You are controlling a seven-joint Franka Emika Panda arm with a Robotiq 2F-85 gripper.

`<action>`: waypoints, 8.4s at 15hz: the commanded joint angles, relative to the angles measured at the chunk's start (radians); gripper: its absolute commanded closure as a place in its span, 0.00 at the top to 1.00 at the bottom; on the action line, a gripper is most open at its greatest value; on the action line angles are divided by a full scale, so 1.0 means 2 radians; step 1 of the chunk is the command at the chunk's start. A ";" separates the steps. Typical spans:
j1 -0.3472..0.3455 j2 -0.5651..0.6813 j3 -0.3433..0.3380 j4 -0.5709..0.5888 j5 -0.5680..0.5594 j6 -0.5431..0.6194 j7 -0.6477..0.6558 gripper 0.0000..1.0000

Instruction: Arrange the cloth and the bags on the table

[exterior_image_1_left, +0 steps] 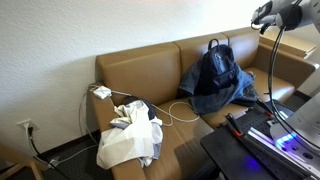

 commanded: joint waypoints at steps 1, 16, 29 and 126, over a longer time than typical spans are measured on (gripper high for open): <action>0.035 -0.060 0.053 -0.067 0.017 -0.041 -0.044 1.00; 0.020 -0.172 0.220 -0.144 0.069 -0.169 -0.176 1.00; 0.028 -0.250 0.248 -0.205 0.082 -0.271 -0.306 1.00; 0.337 -0.096 0.487 -0.150 0.112 0.052 -0.601 0.02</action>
